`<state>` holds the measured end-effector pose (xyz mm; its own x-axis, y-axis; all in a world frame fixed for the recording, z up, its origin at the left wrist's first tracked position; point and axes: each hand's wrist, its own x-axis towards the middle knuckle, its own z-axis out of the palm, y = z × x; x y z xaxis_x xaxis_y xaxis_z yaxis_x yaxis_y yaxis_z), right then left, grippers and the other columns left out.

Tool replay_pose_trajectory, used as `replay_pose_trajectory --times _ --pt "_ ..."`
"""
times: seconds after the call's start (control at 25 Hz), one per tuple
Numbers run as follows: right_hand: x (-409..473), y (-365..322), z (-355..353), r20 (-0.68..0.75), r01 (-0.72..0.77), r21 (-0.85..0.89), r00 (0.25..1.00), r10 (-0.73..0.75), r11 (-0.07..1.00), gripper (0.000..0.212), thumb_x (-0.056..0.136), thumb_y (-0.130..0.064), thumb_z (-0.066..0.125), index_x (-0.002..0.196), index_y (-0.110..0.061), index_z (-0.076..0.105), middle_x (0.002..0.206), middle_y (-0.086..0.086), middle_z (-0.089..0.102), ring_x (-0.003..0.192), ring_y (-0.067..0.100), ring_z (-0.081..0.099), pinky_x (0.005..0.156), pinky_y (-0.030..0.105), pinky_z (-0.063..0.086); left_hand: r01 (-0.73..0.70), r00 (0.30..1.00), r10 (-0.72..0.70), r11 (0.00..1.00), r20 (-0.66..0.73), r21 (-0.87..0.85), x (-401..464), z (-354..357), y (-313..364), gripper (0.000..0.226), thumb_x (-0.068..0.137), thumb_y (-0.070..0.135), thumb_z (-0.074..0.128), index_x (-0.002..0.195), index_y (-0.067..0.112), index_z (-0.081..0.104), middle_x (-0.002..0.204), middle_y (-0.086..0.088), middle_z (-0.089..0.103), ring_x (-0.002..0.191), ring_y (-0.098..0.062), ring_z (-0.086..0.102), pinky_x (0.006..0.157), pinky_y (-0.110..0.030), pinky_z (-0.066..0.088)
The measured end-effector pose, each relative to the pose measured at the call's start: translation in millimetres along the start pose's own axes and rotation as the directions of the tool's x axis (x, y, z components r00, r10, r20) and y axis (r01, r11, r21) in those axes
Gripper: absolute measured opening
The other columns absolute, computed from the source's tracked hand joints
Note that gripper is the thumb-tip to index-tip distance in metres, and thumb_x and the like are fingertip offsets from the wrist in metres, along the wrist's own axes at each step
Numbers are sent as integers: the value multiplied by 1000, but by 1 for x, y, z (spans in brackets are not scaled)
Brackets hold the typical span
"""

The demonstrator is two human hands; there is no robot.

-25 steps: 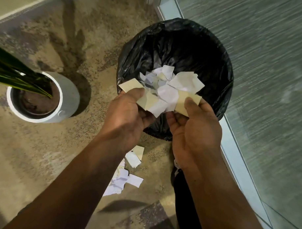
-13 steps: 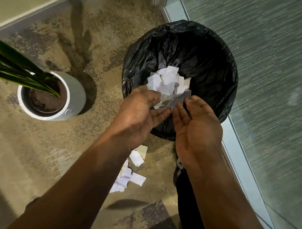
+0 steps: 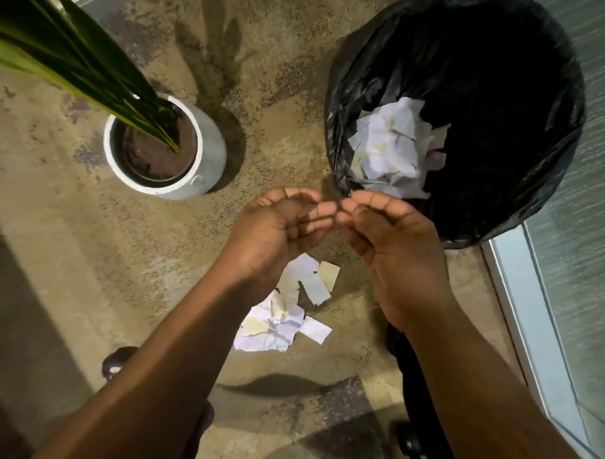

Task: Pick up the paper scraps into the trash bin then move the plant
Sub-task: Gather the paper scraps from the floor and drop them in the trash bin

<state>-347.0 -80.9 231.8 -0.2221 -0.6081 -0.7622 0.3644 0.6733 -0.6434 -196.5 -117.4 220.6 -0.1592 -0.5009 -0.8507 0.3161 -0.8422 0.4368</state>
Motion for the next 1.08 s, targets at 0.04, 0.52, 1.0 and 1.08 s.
replay_pose_trajectory --times 0.04,0.52,1.0,1.08 --pt "-2 21 3 26 -13 -90 1000 15 996 13 95 -11 67 104 -17 74 96 7 78 87 17 69 85 34 58 14 999 -13 1000 -34 22 1 -21 -10 14 96 1 56 97 11 67 101 -15 78 86 -25 75 78 -30 61" --pt "96 232 -27 -85 -84 -965 996 7 247 63 86 -25 77 139 -5 50 136 19 56 121 36 56 101 43 47 279 935 -103 804 -340 524 48 -236 -191 39 86 4 71 122 9 59 105 -12 66 98 -33 67 88 -44 58" --pt "109 287 -7 31 29 -978 999 7 205 34 83 -18 77 113 -13 61 106 7 66 97 27 65 82 42 56 23 886 304 725 -350 689 95 -239 -223 61 74 33 82 127 30 53 124 3 41 105 -19 58 93 -33 52" --pt "110 281 -10 139 136 -980 990 5 145 16 86 -21 72 100 -15 65 101 5 64 92 25 62 75 35 50 25 896 302 698 -326 715 101 -235 -221 57 77 26 80 128 30 56 127 -1 47 105 -19 57 90 -29 47"
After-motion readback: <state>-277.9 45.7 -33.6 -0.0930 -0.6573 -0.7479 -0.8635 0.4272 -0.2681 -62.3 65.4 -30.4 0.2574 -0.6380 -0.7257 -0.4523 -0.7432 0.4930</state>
